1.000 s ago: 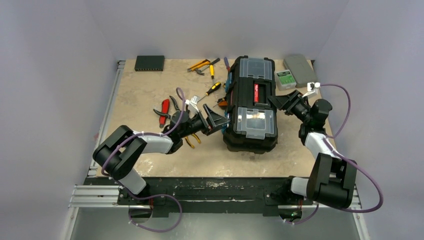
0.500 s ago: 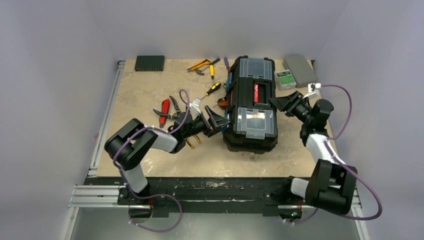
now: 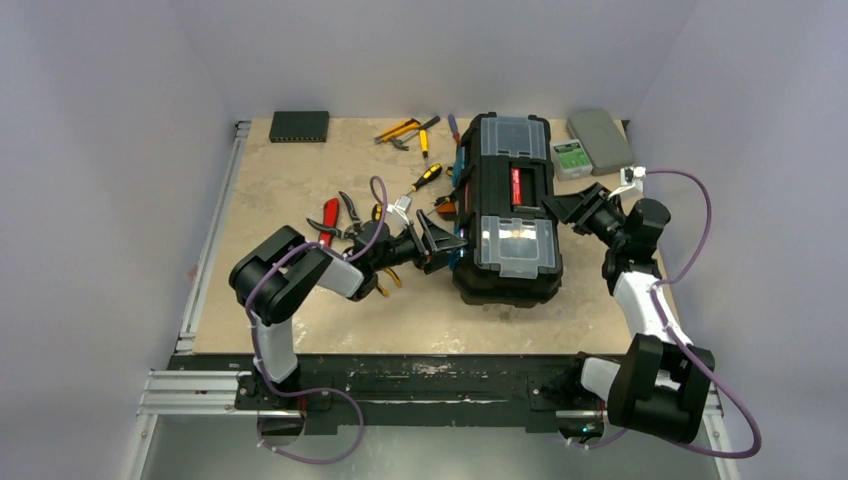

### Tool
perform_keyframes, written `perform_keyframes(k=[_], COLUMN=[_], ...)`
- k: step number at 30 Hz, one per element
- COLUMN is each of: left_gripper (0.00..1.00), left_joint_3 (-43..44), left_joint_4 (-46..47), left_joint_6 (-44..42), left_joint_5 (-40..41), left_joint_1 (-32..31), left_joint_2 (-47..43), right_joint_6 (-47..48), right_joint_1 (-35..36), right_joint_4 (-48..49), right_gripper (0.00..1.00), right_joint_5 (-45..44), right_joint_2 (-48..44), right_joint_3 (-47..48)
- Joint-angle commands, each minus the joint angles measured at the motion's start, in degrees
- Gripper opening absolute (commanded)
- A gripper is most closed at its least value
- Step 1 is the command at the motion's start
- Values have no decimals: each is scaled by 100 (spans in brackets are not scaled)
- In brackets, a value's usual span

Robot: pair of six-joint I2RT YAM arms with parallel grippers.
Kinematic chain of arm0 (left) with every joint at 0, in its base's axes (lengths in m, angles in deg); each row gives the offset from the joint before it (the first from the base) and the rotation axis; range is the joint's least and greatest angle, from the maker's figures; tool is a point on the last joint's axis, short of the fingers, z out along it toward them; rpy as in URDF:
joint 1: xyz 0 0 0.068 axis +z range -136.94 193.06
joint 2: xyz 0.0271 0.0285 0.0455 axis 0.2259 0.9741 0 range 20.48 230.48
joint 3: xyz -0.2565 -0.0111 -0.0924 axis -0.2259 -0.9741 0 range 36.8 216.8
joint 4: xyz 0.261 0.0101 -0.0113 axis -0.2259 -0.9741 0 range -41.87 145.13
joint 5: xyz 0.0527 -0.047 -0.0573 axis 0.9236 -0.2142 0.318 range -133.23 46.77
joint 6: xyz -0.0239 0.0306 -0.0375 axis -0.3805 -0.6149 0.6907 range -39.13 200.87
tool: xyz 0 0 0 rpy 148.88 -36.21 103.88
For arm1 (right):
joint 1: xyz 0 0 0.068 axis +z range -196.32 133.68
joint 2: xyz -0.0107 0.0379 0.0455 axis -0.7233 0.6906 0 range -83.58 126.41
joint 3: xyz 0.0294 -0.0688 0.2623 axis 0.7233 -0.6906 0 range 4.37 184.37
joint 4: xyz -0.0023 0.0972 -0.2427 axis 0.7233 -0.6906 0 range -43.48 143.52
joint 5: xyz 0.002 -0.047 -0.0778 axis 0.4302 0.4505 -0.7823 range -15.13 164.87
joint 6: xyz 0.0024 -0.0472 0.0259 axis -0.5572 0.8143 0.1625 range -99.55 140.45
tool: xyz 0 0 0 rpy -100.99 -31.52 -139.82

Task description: Pack the tool kit

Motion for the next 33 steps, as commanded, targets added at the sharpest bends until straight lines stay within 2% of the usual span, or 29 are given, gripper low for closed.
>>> perform_keyframes(k=[1, 8, 12, 14, 18, 25, 33], left_gripper=[75, 41, 18, 11, 3, 0, 0], left_joint_3=[635, 729, 788, 823, 1040, 1428, 1731], left_joint_4=[172, -127, -649, -1014, -1829, -3603, -4279], left_joint_6=[159, -126, -478, -697, -1219, -2219, -2436], left_joint_5=[-26, 42, 113, 195, 388, 1100, 1298], left_joint_1=[-302, -361, -401, -444, -561, -810, -859], left_joint_2=[264, -144, -515, -719, -1093, -1761, -1729], right_joint_6=[727, 1294, 1437, 1476, 1459, 1417, 1433], right_joint_1=[270, 266, 285, 286, 283, 290, 368], right_joint_4=[-2447, -3310, -3549, -3625, -3581, -3538, -3558], right_gripper=[31, 37, 34, 32, 32, 31, 30], right_joint_5=[316, -344, -689, -806, -766, -828, -1010], right_joint_2=[100, -174, -335, -359, -320, -341, -322], right_joint_3=[-440, -144, -82, -56, -95, -127, -118])
